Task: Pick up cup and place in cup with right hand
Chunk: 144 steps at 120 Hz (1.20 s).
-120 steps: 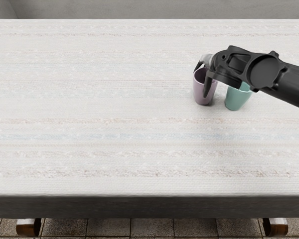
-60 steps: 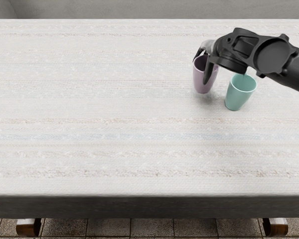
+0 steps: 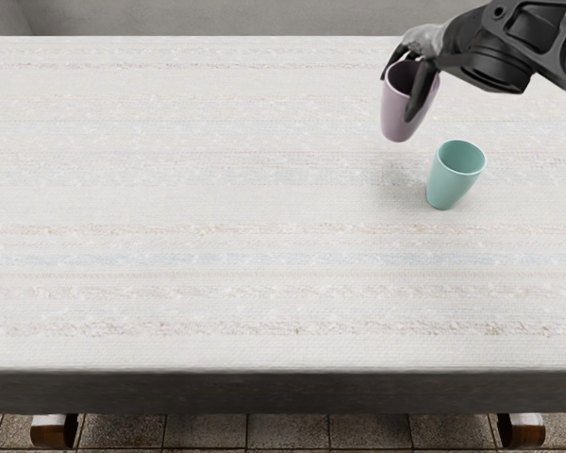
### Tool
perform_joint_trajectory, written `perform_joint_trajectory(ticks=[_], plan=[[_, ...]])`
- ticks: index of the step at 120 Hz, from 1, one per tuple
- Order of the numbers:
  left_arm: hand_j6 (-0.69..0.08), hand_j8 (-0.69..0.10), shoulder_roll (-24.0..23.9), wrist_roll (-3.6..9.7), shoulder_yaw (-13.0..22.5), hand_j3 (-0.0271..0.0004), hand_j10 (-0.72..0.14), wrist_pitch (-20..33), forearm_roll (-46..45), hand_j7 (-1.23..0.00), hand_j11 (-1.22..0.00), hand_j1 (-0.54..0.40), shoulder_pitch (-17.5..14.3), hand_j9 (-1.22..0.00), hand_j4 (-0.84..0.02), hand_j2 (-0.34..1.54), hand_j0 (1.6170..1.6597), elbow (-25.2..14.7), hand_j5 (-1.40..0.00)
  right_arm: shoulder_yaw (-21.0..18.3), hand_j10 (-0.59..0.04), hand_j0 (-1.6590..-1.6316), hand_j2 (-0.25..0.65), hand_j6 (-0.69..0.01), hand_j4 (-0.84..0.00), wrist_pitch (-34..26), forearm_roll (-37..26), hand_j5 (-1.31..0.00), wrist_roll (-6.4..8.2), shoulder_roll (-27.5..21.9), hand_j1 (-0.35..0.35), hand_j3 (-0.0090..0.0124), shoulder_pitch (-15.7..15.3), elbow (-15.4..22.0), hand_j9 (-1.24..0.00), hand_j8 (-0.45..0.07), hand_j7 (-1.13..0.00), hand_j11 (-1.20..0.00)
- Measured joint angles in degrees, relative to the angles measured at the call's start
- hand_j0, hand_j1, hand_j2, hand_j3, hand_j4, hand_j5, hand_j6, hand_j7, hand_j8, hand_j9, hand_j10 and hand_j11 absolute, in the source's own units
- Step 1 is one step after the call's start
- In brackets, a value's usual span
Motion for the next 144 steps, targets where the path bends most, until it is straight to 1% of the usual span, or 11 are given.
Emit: perform_joint_trajectory(ticks=[4,26,33,41,60,78,89,95,96,109,144], plan=[[-0.001,0.000,0.0,0.00,0.0,0.0000,0.000,0.0,0.0,0.00,0.00,0.349,0.0,0.00,0.000,0.00,1.6581,0.0,0.00,-0.1,-0.348,-1.6504,-0.148,-0.303,-0.460,0.0,0.1,-0.61,0.00,-0.7,0.043,-0.0016,0.4,0.9,-0.61,-0.241,-0.60,-0.61],[-0.001,0.000,0.0,0.00,0.1,0.0000,0.000,0.0,0.0,0.00,0.00,0.349,0.0,0.00,0.000,0.00,1.6581,0.0,0.00,-0.4,-0.335,-1.6494,-0.115,-0.289,-0.473,-0.5,0.9,-0.61,-0.01,-6.0,0.059,-0.0012,1.7,7.0,-0.62,-0.229,-0.61,-0.62],[-0.001,0.000,0.0,0.00,0.1,0.0000,0.000,0.0,0.0,0.00,0.00,0.349,0.0,0.00,0.000,0.00,1.6581,0.0,0.00,-0.4,-0.324,-1.6490,-0.097,-0.278,-0.482,-0.5,1.0,-0.62,-0.02,-7.6,0.075,-0.0016,1.9,8.6,-0.63,-0.218,-0.63,-0.64],[-0.001,0.000,0.0,0.00,0.2,0.0000,0.000,0.0,0.1,0.00,0.00,0.349,-0.1,0.00,0.000,0.00,1.6581,0.0,0.00,-0.5,-0.308,-1.6481,-0.085,-0.262,-0.496,-0.6,1.0,-0.63,-0.03,-9.2,0.090,-0.0019,1.9,10.1,-0.65,-0.200,-0.64,-0.65],[-0.001,0.000,0.0,0.00,0.4,0.0000,0.000,0.0,0.1,0.00,0.00,0.349,-0.6,0.00,0.000,0.00,1.6581,0.0,0.00,-0.5,-0.280,-1.6463,-0.072,-0.236,-0.471,-0.7,1.1,-0.67,-0.05,-12.4,0.105,-0.0018,1.8,12.8,-0.67,-0.170,-0.67,-0.68],[-0.001,0.000,0.0,0.00,0.4,0.0000,0.000,0.0,0.1,0.00,0.00,0.349,-0.8,0.00,0.000,0.00,1.6581,0.1,0.00,-0.5,-0.270,-1.6454,-0.069,-0.228,-0.460,-0.9,1.1,-0.69,-0.06,-14.1,0.109,-0.0014,1.4,14.1,-0.69,-0.161,-0.68,-0.69],[-0.001,0.000,0.0,0.00,0.5,0.0000,0.000,0.0,0.1,0.00,0.00,0.349,-0.9,0.00,0.000,0.00,1.6581,0.1,0.00,-0.6,-0.264,-1.6452,-0.069,-0.222,-0.452,-1.5,1.1,-0.69,-0.06,-15.0,0.114,-0.0017,1.2,15.1,-0.69,-0.155,-0.68,-0.70],[-0.001,0.000,0.0,0.00,0.5,0.0000,0.000,0.0,0.1,0.00,0.00,0.349,-1.1,0.00,0.000,0.00,1.6581,0.1,0.00,-0.7,-0.263,-1.6450,-0.071,-0.217,-0.449,-1.7,1.0,-0.69,-0.06,-15.4,0.116,-0.0016,0.9,15.4,-0.69,-0.152,-0.68,-0.70],[-0.001,0.000,0.0,0.00,0.5,0.0000,0.000,0.0,0.1,0.00,0.00,0.349,-1.1,0.00,0.000,0.00,1.6581,0.1,0.00,-0.7,-0.264,-1.6452,-0.056,-0.217,-0.448,-1.8,1.0,-0.69,-0.06,-15.5,0.116,-0.0016,0.9,15.5,-0.69,-0.152,-0.68,-0.70],[-0.001,0.000,0.0,0.00,0.5,0.0000,0.000,0.0,0.1,0.00,0.00,0.349,-1.6,0.00,0.000,0.00,1.6581,0.2,0.00,-0.8,-0.261,-1.6451,-0.064,-0.215,-0.447,-2.1,0.9,-0.69,-0.05,-16.1,0.118,-0.0016,0.2,15.7,-0.69,-0.151,-0.68,-0.70],[-0.001,0.000,0.0,0.00,0.5,0.0001,0.000,0.0,0.1,0.00,0.00,0.349,-4.9,0.00,0.000,0.00,1.6581,0.2,0.00,-0.8,-0.259,-1.6449,-0.065,-0.213,-0.447,-2.3,0.7,-0.69,-0.05,-17.0,0.118,-0.0016,0.0,15.2,-0.69,-0.149,-0.68,-0.70]])
